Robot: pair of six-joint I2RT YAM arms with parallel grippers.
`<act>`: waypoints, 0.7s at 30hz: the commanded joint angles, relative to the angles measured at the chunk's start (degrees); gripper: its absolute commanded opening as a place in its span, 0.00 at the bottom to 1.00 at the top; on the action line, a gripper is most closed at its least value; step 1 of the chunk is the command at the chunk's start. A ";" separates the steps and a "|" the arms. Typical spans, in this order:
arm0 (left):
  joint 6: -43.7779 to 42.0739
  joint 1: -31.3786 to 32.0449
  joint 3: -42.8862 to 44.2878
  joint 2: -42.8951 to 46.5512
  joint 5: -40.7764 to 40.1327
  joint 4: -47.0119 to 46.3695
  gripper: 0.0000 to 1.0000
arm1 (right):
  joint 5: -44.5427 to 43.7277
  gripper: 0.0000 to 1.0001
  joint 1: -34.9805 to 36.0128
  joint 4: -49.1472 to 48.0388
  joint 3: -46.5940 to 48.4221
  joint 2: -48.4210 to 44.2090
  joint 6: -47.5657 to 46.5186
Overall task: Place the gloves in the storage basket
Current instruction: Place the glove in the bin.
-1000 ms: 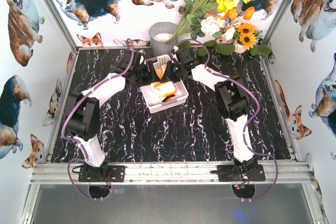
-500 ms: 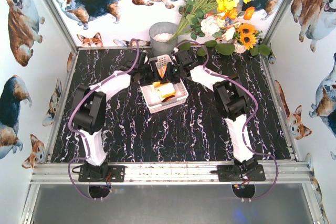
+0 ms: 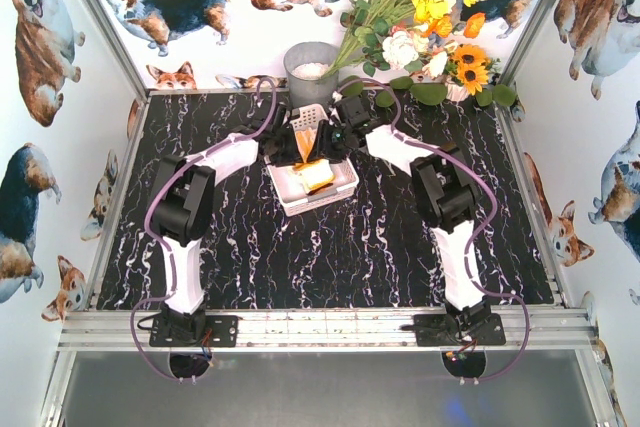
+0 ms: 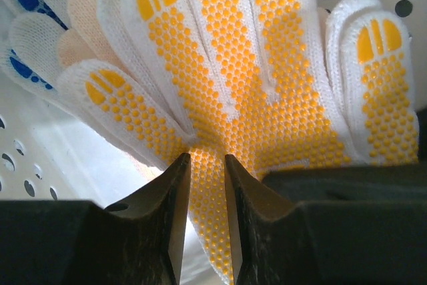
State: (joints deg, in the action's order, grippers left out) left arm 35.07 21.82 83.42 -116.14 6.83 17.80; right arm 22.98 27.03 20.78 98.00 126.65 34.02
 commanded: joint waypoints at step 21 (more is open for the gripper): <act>-2.60 -1.17 3.63 -1.10 -0.51 0.20 0.23 | 11.99 0.25 -0.04 -0.02 -8.00 -7.74 -0.59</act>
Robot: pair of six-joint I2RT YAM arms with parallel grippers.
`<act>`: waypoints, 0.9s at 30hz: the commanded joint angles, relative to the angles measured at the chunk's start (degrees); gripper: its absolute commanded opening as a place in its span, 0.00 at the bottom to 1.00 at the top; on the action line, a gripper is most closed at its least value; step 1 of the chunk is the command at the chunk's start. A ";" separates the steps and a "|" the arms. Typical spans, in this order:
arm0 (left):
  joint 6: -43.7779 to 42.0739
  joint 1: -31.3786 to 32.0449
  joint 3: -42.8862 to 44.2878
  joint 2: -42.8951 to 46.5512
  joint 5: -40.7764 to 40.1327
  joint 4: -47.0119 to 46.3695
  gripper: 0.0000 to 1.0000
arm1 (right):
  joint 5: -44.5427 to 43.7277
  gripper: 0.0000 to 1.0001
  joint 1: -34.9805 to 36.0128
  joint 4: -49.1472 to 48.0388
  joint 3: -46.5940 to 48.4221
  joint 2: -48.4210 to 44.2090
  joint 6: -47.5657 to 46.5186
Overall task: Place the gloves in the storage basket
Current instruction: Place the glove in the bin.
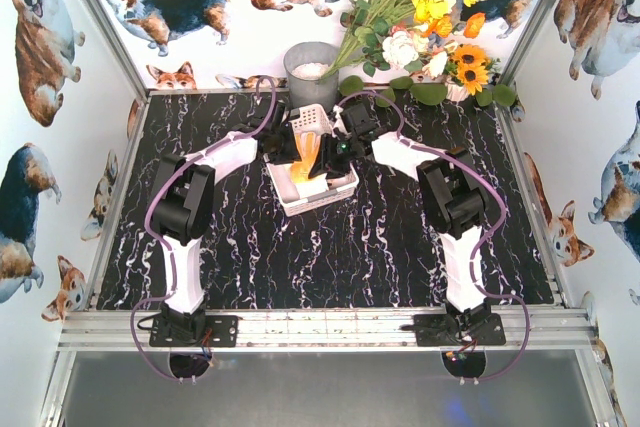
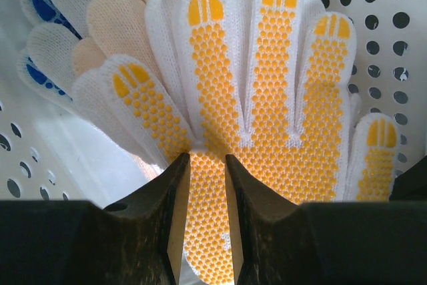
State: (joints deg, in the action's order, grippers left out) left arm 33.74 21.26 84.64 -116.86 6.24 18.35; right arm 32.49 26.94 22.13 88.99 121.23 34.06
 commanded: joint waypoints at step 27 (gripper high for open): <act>-2.63 -2.03 2.05 10.10 1.19 0.17 0.48 | 2.88 0.00 -0.81 7.35 19.22 9.02 2.69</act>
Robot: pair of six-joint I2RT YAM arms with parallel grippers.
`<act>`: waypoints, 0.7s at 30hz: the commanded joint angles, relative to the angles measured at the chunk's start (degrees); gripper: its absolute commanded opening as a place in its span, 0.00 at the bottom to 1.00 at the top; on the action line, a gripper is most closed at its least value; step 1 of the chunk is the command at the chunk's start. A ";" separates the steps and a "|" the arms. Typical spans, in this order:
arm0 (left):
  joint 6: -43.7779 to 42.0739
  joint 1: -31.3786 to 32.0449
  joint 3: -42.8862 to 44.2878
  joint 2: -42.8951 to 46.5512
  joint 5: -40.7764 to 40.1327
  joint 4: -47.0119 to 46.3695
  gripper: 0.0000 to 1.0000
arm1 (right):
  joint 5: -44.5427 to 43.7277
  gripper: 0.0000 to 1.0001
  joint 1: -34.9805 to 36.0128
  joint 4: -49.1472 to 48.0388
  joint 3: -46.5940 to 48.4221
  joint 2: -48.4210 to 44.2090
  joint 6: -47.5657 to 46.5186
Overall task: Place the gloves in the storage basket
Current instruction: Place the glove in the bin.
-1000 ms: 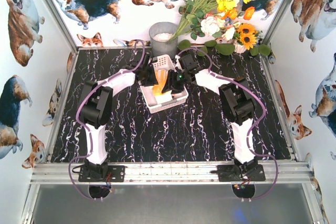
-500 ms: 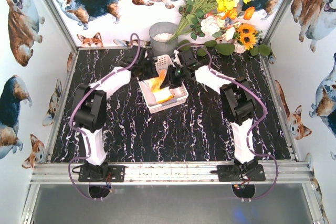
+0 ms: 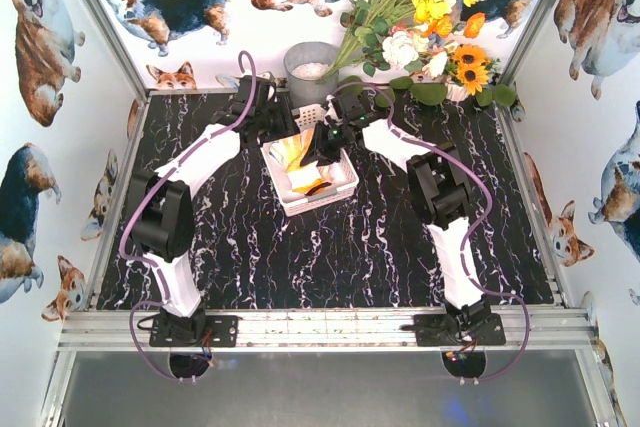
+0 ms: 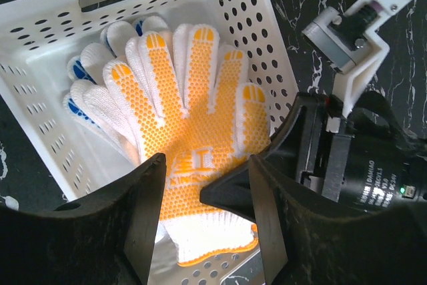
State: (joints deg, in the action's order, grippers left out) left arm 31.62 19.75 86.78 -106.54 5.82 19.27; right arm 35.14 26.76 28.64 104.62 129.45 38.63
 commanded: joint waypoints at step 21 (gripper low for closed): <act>0.86 2.22 -5.88 -8.54 2.75 -2.48 0.21 | -7.98 0.16 0.48 12.68 8.41 2.20 -12.61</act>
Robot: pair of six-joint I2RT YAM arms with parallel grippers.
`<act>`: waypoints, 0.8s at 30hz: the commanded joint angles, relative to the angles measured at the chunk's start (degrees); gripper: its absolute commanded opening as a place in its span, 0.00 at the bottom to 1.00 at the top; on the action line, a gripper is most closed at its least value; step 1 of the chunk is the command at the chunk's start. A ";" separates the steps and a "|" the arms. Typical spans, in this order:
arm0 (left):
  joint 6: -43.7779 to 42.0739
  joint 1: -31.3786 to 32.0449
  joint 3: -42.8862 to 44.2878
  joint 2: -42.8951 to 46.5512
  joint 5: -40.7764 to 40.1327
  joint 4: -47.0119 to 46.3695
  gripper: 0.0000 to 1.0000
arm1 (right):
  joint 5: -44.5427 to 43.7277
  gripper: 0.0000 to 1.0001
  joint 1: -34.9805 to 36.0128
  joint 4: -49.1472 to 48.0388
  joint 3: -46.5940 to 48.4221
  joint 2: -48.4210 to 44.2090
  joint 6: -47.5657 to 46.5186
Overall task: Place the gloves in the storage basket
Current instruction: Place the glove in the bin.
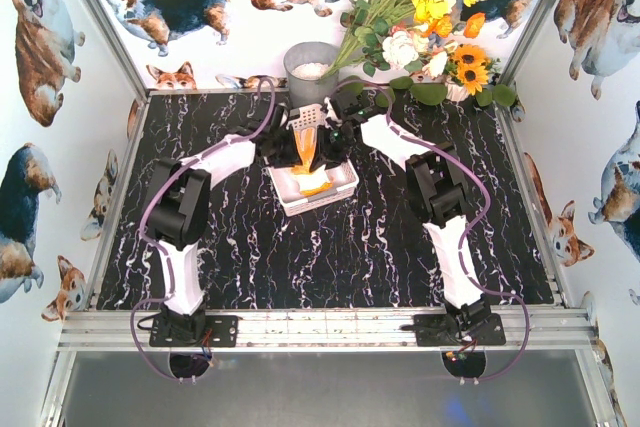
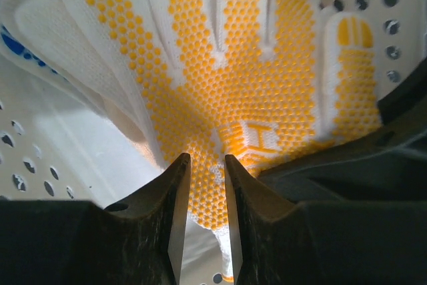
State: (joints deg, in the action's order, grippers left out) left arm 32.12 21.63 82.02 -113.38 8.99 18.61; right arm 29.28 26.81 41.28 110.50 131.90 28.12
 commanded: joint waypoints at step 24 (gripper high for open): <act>-2.72 -0.10 8.68 0.42 -5.93 0.25 0.41 | -12.99 0.44 0.44 0.11 1.26 -12.97 -4.90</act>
State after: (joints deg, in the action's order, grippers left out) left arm 30.92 21.89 88.27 -111.68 2.46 19.11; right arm 17.41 27.09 44.95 111.85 121.23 22.83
